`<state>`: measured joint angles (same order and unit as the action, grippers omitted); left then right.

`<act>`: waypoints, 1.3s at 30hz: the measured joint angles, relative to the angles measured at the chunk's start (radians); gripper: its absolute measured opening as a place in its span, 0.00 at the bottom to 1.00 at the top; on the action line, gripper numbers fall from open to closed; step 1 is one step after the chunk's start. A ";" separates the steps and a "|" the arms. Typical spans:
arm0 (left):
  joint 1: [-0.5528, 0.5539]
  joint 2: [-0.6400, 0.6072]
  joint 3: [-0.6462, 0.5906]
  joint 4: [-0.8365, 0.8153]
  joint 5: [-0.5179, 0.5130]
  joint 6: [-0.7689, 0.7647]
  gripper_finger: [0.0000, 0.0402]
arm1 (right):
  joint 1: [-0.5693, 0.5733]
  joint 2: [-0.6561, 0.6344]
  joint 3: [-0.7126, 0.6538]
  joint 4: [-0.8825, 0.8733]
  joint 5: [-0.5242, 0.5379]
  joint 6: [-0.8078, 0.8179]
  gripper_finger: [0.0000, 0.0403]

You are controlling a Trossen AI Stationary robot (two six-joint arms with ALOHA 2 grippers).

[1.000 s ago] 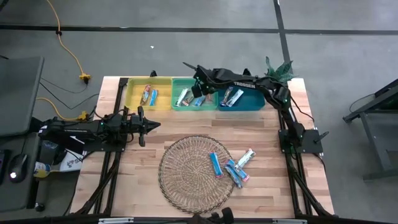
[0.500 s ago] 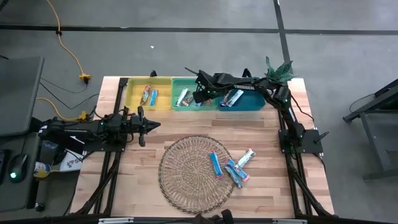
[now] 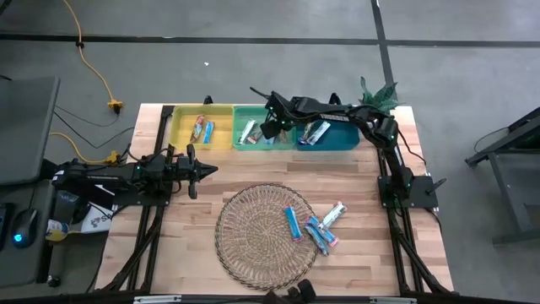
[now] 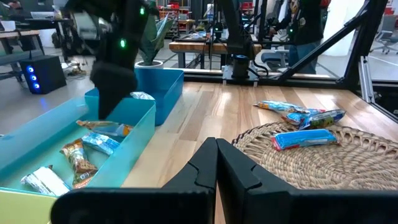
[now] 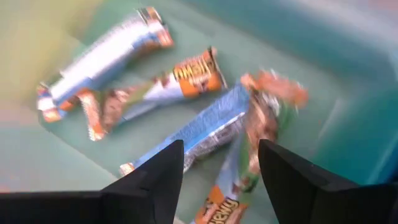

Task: Pick and place Granola Bars by type
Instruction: Put the yellow granola bar into the green bin

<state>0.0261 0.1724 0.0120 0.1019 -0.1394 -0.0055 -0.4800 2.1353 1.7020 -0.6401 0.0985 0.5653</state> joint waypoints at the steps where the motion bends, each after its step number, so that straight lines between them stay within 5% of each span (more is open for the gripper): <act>1: 0.000 0.000 0.000 0.000 0.000 0.000 0.00 | 0.000 -0.011 0.000 0.005 0.006 -0.012 0.48; 8: 0.000 0.000 0.000 0.000 0.000 0.000 0.00 | 0.000 -0.118 0.000 0.028 0.020 -0.124 0.48; 23: 0.000 0.000 0.000 0.000 0.000 0.000 0.00 | 0.153 -0.583 0.000 -0.140 -0.223 -0.413 0.48; 30: 0.000 0.000 0.000 0.000 0.000 0.000 0.00 | 0.303 -0.738 0.001 -0.287 -0.192 -0.379 0.48; 39: 0.000 0.000 0.000 0.000 0.000 0.000 0.00 | 0.558 -0.731 0.001 -0.545 -0.010 -0.352 0.48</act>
<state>0.0261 0.1726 0.0120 0.1020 -0.1394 -0.0055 0.0777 1.4041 1.7031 -1.1853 0.0889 0.2136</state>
